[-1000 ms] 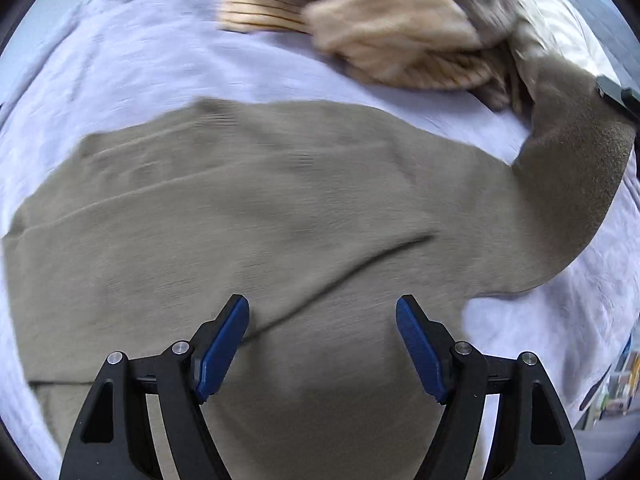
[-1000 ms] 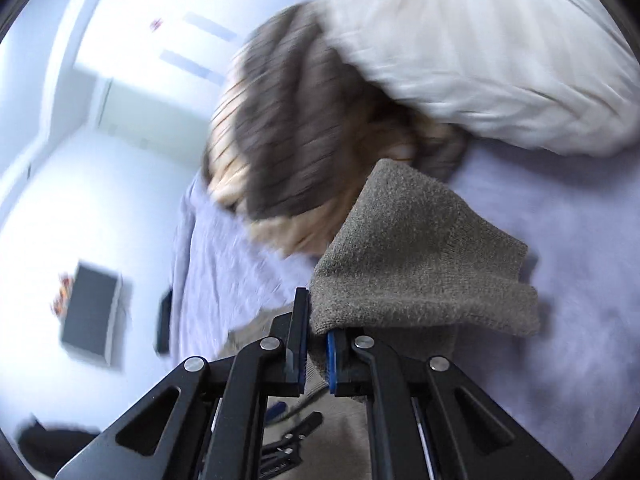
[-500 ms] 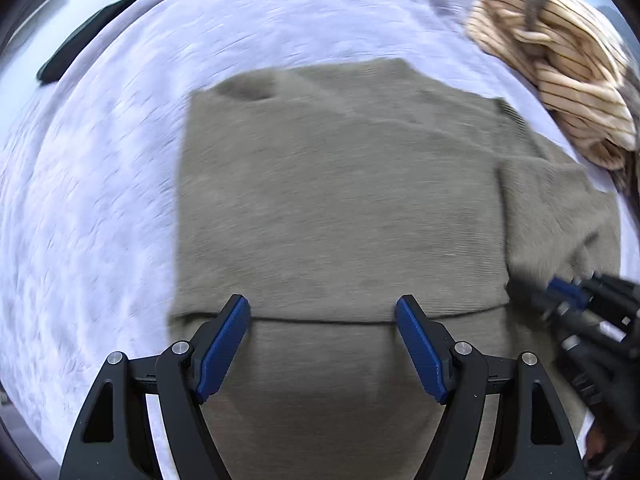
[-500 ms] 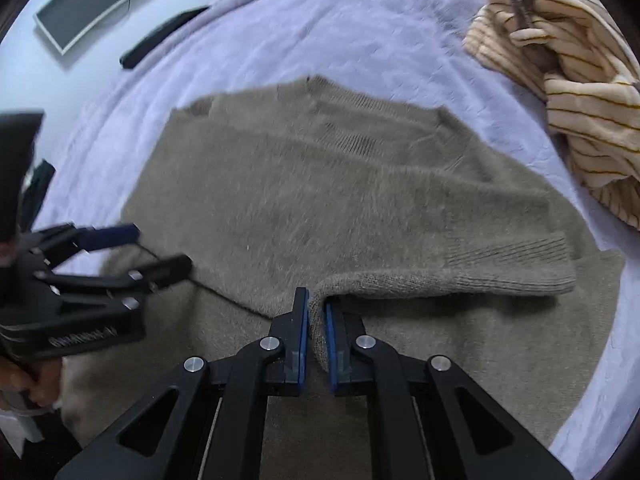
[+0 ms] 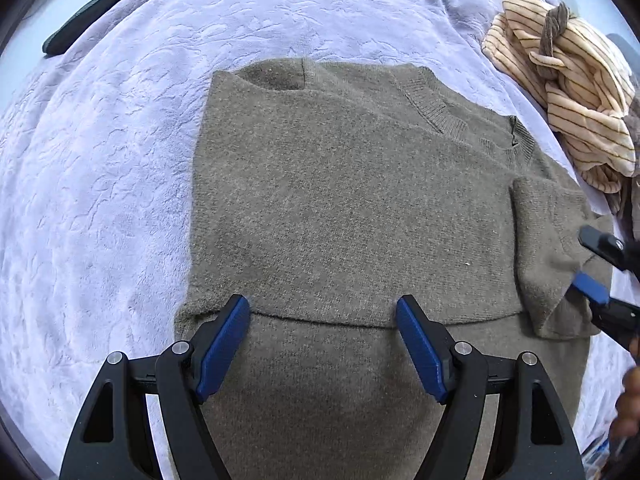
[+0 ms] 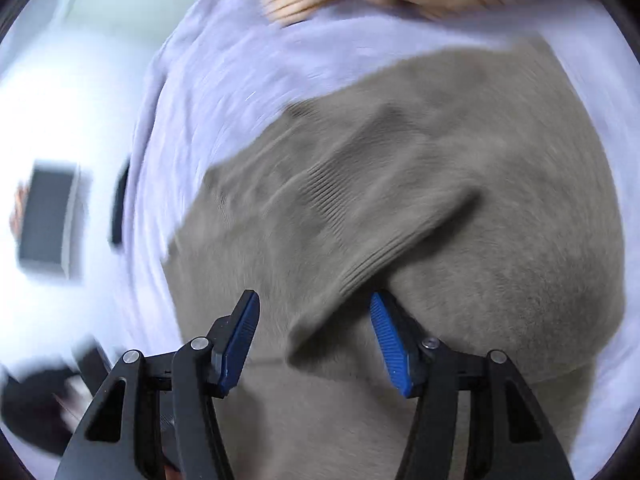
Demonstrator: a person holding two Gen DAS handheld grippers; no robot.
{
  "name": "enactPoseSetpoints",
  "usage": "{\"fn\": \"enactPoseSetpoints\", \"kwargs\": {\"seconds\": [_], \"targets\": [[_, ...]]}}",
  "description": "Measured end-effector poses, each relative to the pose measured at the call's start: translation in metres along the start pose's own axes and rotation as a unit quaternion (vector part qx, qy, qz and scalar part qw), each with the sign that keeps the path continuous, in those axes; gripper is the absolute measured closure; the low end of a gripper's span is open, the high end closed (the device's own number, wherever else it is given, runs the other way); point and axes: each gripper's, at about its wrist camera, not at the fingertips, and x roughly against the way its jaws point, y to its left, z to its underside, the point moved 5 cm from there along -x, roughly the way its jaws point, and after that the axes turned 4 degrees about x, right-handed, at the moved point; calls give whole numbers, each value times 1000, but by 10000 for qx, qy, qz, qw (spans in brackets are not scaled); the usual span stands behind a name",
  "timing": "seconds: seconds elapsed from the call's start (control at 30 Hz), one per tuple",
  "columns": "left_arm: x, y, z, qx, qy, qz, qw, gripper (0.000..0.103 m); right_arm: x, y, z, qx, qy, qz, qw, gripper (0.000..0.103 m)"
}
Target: Fold small clothes
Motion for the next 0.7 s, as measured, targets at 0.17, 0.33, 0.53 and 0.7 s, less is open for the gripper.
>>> {"fn": "enactPoseSetpoints", "kwargs": {"seconds": [0.17,0.33,0.53,0.7], "targets": [[21,25,10,73,-152,-87,9998,26,-7,20,-7,110,-111,-126,9998,95],[28,52,17,403,-210,-268,9986,26,-44,121,14,2196,163,39,9755,95],[28,83,24,129,-300,-569,9978,26,-119,168,77,3915,884,687,9134,91],[39,92,21,173,-406,-565,9974,26,-136,172,106,4486,1172,1123,8789,50]]}}
